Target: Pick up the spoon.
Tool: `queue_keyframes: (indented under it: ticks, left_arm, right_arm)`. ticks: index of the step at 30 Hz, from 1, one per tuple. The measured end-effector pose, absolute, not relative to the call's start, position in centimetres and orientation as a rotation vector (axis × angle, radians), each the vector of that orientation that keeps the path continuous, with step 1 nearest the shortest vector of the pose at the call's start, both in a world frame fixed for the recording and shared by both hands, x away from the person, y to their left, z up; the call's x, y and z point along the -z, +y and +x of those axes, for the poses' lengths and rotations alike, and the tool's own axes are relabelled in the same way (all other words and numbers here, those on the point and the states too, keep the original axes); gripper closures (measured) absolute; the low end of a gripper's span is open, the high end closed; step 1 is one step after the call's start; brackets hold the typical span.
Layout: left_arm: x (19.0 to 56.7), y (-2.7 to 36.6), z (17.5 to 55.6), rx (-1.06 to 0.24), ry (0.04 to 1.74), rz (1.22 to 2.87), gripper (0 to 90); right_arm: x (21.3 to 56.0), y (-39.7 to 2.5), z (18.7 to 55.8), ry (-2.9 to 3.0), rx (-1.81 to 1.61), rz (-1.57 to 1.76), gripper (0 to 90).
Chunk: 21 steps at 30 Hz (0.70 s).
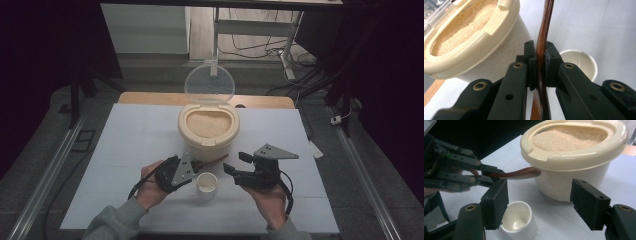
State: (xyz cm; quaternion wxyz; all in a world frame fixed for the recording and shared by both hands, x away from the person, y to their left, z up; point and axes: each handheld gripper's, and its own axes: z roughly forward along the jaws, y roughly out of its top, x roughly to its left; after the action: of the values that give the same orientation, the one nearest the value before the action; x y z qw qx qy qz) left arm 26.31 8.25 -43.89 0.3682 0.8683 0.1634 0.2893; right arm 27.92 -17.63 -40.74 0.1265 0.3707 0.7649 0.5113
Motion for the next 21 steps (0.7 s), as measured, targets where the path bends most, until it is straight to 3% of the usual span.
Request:
queue_keyframes:
  ticks: [21]
  left_arm:
    - [45.0,5.7,25.1,-0.943,0.408,2.209,82.1]
  right_arm:
    - [42.6,-16.0,27.5,1.999,-1.684,1.395,52.0]
